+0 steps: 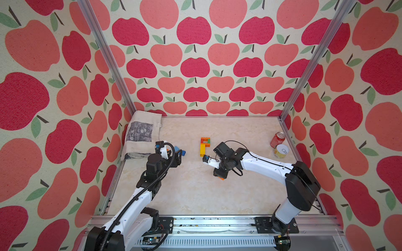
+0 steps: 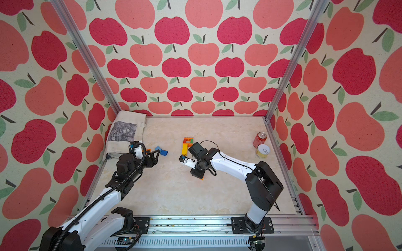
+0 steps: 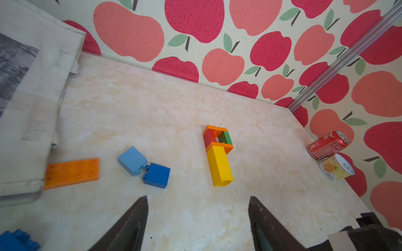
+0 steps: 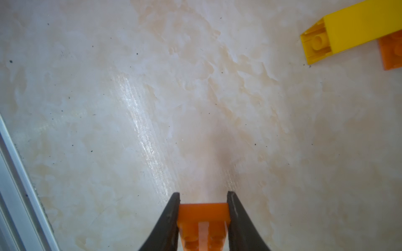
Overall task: Assemble the letter p with lego
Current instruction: Adjust the lego brick at the center of the board.
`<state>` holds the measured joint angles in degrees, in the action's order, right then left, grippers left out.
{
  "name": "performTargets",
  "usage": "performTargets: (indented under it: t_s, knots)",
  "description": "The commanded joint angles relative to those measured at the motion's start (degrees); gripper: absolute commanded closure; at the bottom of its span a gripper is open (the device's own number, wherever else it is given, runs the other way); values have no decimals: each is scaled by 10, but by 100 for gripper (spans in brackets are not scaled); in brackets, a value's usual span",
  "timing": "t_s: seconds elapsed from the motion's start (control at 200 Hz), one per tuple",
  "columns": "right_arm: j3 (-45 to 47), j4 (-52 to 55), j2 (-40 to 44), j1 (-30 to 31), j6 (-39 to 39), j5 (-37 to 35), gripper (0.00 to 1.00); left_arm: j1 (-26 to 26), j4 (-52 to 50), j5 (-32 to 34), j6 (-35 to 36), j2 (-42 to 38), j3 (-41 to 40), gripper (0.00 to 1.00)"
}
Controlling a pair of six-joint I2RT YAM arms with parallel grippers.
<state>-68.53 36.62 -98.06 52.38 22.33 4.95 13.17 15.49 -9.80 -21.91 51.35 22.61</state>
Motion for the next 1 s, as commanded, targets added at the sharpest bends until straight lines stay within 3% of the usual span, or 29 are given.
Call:
performTargets:
  t_s: [0.0, 0.275, 0.565, 0.73, 0.9, 0.995]
  knots:
    - [-38, 70, -32, 17, 101, -15, 79, -10, -32, 20, -7, -9, -2, 25]
    - [-85, 97, -130, 54, 149, -66, 71, -28, -66, 21, -2, 16, 17, 25]
    - [-61, 68, -101, 62, 142, -70, 50, -39, -139, 34, -16, 106, 76, 26]
    - [-46, 61, -40, 63, 109, -54, 45, -39, -198, 70, -22, 170, 123, 28]
    - [30, -22, 100, 63, 57, -15, 42, -39, -245, 78, -15, 262, 193, 31]
    - [86, -78, 176, 63, 27, -27, 38, -40, -254, 77, -36, 324, 232, 33]
